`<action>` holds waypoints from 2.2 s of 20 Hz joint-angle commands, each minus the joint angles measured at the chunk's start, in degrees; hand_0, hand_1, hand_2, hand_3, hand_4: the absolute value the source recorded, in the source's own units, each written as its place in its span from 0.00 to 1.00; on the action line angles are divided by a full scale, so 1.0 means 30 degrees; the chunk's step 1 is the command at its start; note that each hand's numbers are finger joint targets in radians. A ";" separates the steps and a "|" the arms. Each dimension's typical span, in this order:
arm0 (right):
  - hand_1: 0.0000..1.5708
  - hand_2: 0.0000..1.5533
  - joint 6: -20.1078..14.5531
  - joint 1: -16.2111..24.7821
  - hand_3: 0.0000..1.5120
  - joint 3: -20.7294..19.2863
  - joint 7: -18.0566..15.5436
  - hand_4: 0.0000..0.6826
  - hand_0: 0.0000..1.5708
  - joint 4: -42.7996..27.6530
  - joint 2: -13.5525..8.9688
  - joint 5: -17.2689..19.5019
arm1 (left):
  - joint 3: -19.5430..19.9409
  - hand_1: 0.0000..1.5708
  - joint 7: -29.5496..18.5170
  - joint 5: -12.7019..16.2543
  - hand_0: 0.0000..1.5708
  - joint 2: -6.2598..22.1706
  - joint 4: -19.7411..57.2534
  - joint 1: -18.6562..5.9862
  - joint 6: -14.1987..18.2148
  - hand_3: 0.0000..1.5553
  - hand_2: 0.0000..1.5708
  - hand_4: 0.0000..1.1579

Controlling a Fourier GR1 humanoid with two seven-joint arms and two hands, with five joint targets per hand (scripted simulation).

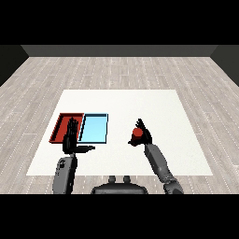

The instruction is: Pick the red can and put it in the red box

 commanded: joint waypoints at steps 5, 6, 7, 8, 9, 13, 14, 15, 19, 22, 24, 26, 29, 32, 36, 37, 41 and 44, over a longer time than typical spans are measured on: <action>0.00 0.00 -0.0857 0.0271 0.00 0.0221 0.1125 0.00 0.00 -0.0919 -0.0561 0.0290 | -0.0352 0.00 0.0530 -0.0003 0.00 0.0119 -0.1813 0.1272 -0.0242 0.00 0.00 0.00; 0.00 0.00 -0.2879 -0.0725 0.00 0.1611 -0.0058 0.00 0.00 0.1236 0.0104 -0.0190 | 0.0278 0.00 -0.0542 0.0273 0.00 0.0328 0.0284 0.0717 -0.0630 0.00 0.00 0.00; 0.00 0.00 -0.3507 0.0345 0.00 0.2116 0.1808 0.00 0.00 -0.2030 0.0106 -0.1431 | 0.0260 0.00 0.0310 0.0245 0.00 0.0030 -0.0150 -0.0001 0.0089 0.00 0.00 0.00; 0.00 0.00 -0.3064 -0.1180 0.00 0.0966 0.1207 0.00 0.00 0.0560 0.0108 -0.1304 | -0.0352 0.00 0.0534 -0.0141 0.00 -0.0331 -0.1021 0.0710 0.0359 0.00 0.00 0.00; 0.32 0.43 -0.3745 -0.0856 0.28 0.0496 0.1127 0.00 0.32 0.0246 0.0110 -0.0835 | -0.1340 0.00 -0.0368 -0.0794 0.00 -0.0724 -0.0254 0.0433 0.1313 0.00 0.00 0.00; 0.93 0.94 -0.6226 -0.1410 0.94 0.1630 0.0353 0.90 0.93 0.1813 0.0113 -0.0153 | 0.0274 0.00 -0.0109 0.0039 0.00 0.0251 0.0645 -0.0509 0.0113 0.00 0.00 0.00; 0.92 0.94 -0.6353 -0.2345 0.94 0.2279 -0.1769 0.90 0.92 0.4294 0.0114 -0.0794 | -0.0031 0.00 0.0009 -0.0237 0.00 -0.0275 0.1383 -0.1376 0.0636 0.00 0.00 0.00; 0.95 0.94 -0.4654 -0.2332 0.94 0.0326 -0.1746 0.90 0.95 0.4473 -0.0228 -0.0061 | 0.0077 0.00 -0.0883 -0.0095 0.00 0.0053 0.1466 -0.0779 -0.0016 0.00 0.00 0.00; 0.93 0.93 -0.6134 0.0529 0.93 0.1719 0.0964 0.86 0.93 -0.1185 -0.0233 0.0951 | -0.0080 0.00 -0.0573 0.0059 0.00 0.0029 0.1224 -0.0538 -0.0182 0.00 0.00 0.00; 0.94 0.93 -0.6262 -0.0126 0.92 0.2380 0.0352 0.87 0.94 -0.0359 0.0108 0.0914 | -0.0541 0.00 0.0711 0.0022 0.00 -0.0104 -0.0754 0.0250 0.0056 0.00 0.00 0.00; 0.92 0.92 -0.6531 -0.0048 0.91 0.1820 0.1062 0.88 0.92 -0.1397 -0.0014 0.1760 | 0.0001 0.00 0.0371 0.0351 0.00 0.0318 -0.0354 0.0452 -0.0381 0.00 0.00 0.00; 0.92 0.93 -0.5585 -0.1630 0.91 0.1252 0.0345 0.89 0.92 0.0103 -0.0503 0.1535 | -0.0129 0.00 0.0351 0.0090 0.00 -0.0038 0.1012 -0.1015 0.0037 0.00 0.00 0.00; 0.91 0.92 -0.6726 0.0952 0.90 0.2769 0.1639 0.92 0.91 -0.4961 -0.0178 0.2156 | -0.0166 0.00 -0.0223 0.0207 0.00 0.0364 0.0619 -0.0324 -0.0729 0.00 0.00 0.00; 0.91 0.92 -0.6840 -0.0103 0.91 0.2415 0.1700 0.91 0.91 -0.4432 -0.0168 0.2725 | -0.1100 0.00 0.1345 -0.0419 0.00 -0.0159 -0.0845 -0.0320 0.0066 0.00 0.00 0.00; 0.92 0.92 -0.7086 0.1549 0.91 0.3025 0.3662 0.92 0.92 -0.9346 -0.0715 0.2846 | -0.1601 0.00 0.2265 -0.0734 0.00 -0.0154 -0.1093 -0.0818 0.0045 0.00 0.00 0.00; 0.93 0.93 -0.6839 0.1999 0.92 0.3283 0.4100 0.94 0.93 -1.0414 -0.0939 0.2990 | -0.1425 0.00 0.1424 -0.0513 0.00 -0.0295 0.0246 -0.0670 -0.0241 0.00 0.00 0.00; 0.93 0.92 -0.6488 0.3023 0.92 0.3359 0.4351 0.96 0.93 -1.2373 -0.0911 0.2986 | -0.3045 0.00 0.3035 -0.1039 0.00 -0.0751 0.0082 -0.1294 0.0940 0.00 0.00 0.00; 0.92 0.92 -0.6553 0.2801 0.92 0.3017 0.5027 0.96 0.92 -1.3000 -0.0489 0.3119 | -0.3834 0.00 0.2849 -0.0976 0.00 -0.0758 -0.0283 -0.0658 0.1254 0.00 0.00 0.00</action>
